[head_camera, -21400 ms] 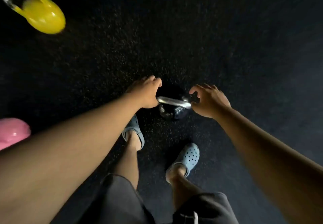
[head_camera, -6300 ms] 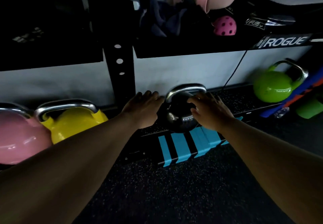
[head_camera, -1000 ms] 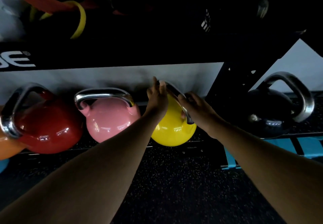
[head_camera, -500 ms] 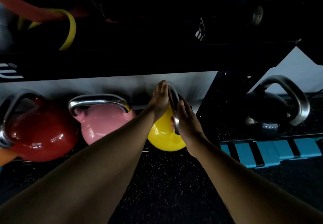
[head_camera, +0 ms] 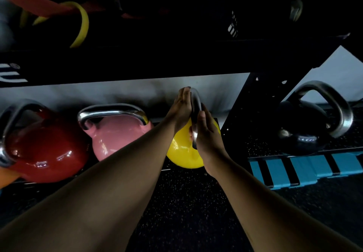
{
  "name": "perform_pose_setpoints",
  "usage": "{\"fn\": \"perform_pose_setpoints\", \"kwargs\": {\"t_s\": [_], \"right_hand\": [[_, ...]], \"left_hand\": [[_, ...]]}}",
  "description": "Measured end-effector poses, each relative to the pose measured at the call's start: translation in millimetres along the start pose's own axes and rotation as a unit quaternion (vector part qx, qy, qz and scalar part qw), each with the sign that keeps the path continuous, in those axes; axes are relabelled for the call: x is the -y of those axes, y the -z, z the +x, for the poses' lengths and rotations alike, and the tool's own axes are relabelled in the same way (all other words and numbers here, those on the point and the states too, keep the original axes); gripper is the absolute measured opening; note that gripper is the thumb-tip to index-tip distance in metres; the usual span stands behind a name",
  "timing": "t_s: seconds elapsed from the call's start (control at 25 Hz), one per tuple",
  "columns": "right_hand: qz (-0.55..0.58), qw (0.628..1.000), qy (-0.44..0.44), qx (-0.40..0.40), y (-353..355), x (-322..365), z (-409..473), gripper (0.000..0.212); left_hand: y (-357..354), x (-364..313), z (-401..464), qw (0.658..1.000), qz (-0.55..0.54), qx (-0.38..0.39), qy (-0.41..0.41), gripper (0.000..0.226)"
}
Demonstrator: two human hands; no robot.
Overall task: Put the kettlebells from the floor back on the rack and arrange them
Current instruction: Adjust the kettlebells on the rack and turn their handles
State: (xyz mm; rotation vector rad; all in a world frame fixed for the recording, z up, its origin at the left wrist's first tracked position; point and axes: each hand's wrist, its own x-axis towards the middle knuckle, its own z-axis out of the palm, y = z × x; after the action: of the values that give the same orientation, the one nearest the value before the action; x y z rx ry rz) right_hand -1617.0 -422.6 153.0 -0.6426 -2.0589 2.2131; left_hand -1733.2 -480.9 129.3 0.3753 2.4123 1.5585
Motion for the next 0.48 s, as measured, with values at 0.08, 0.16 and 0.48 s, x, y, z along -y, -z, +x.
{"fn": "perform_pose_setpoints", "kwargs": {"t_s": [0.08,0.16,0.48], "right_hand": [[-0.001,1.000,-0.005,-0.009,-1.1,0.4,0.4,0.048],[-0.012,1.000,0.004,-0.019,0.6,0.2,1.4,0.048],[-0.064,0.997,0.042,0.010,2.1,-5.7,7.8,0.054]], "left_hand": [[0.9,2.2,1.8,1.000,0.013,0.003,0.000,0.044],[0.2,3.0,2.0,1.000,0.019,-0.003,-0.011,0.044],[9.9,-21.4,-10.9,0.993,0.114,0.016,0.015,0.047]]}}
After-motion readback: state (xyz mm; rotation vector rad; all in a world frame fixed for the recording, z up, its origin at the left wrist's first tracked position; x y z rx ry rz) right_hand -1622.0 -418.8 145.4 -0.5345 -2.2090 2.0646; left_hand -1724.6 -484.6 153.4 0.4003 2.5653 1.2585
